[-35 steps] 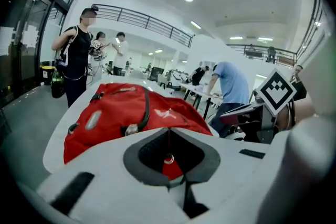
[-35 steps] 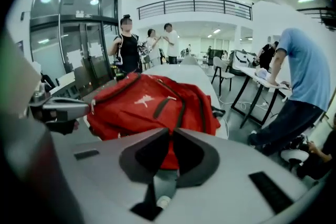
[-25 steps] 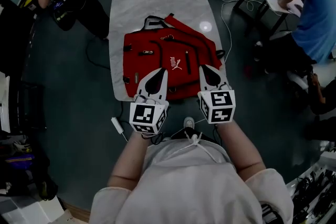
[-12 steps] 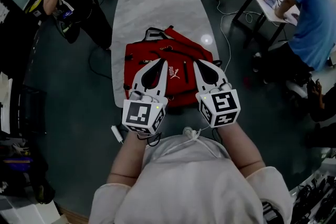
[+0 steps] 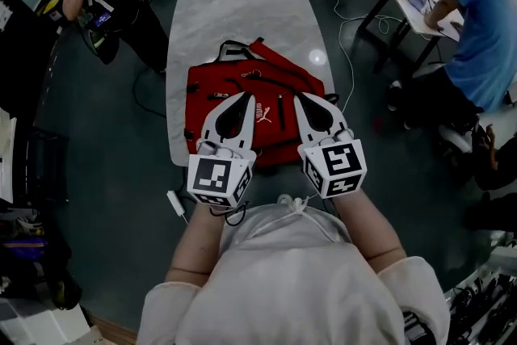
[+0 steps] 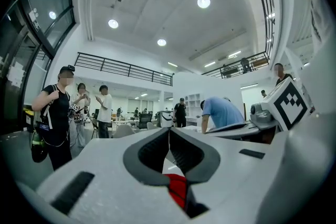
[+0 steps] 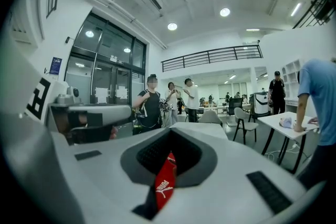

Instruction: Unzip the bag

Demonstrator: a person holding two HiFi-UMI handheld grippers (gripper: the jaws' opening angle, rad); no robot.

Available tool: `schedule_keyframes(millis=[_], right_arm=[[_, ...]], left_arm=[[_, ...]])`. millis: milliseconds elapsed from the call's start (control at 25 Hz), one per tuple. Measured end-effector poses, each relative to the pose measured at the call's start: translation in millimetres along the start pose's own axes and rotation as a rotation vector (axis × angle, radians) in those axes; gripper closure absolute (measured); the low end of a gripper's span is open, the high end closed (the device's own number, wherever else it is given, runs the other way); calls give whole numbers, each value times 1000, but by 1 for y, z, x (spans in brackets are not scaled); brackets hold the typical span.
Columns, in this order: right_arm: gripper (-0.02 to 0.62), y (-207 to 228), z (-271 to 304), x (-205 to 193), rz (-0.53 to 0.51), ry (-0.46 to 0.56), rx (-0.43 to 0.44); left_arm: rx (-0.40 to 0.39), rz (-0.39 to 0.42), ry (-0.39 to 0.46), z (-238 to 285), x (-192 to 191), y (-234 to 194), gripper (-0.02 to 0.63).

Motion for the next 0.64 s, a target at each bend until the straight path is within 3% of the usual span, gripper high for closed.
schedule_keyframes(millis=[640], right_arm=[[569, 20, -2, -12, 3, 15, 42]], left_arm=[[26, 12, -30, 16, -15, 20, 584]])
Point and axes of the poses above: the fingertips, and each gripper's own axes: z forward along the fingers, y to its right, x out of its top, the point moved 3 cm from there along -z, backward along the fingers, and after that the axes turned 13 degrees about x, right-handed, at the moved point
